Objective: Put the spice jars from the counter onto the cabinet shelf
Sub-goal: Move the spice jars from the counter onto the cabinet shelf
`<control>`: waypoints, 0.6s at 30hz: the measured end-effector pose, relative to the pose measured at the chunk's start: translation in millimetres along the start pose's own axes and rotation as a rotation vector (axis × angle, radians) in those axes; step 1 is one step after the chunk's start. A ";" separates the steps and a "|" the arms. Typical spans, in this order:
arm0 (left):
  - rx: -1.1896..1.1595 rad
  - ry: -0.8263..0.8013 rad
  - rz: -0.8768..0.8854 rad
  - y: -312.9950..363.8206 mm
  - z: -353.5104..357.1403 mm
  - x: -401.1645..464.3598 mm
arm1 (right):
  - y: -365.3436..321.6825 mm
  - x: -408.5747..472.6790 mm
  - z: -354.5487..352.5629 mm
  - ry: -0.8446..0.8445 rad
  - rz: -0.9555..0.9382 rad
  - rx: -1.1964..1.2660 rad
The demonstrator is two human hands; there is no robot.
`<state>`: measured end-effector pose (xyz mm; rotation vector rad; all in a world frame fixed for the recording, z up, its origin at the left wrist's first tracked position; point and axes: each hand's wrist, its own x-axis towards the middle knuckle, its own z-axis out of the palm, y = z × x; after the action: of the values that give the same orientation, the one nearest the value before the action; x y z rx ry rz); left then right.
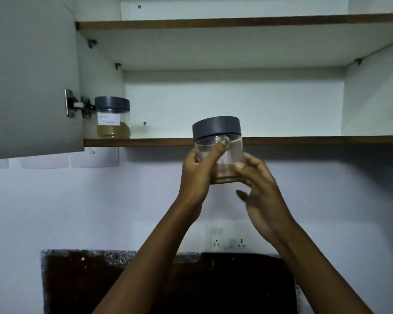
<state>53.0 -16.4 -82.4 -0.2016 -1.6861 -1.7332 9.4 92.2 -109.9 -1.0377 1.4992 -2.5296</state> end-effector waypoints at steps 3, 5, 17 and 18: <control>-0.041 -0.062 0.009 2.3 -3.9 3.0 | 1.1 1.1 -0.8 -0.149 0.199 0.285; -0.039 -0.124 0.007 1.5 -4.1 3.1 | 6.7 0.1 2.1 -0.234 0.237 0.377; -0.036 -0.060 0.083 -2.2 4.2 4.8 | 22.3 2.6 27.6 0.291 -0.575 -0.596; -0.035 -0.052 0.081 -1.5 3.7 5.3 | 22.9 2.6 27.3 0.279 -0.606 -0.640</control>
<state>47.0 -15.1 -80.1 -0.3291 -1.6624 -1.7116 15.5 57.9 -118.0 -1.4299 2.5154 -2.6913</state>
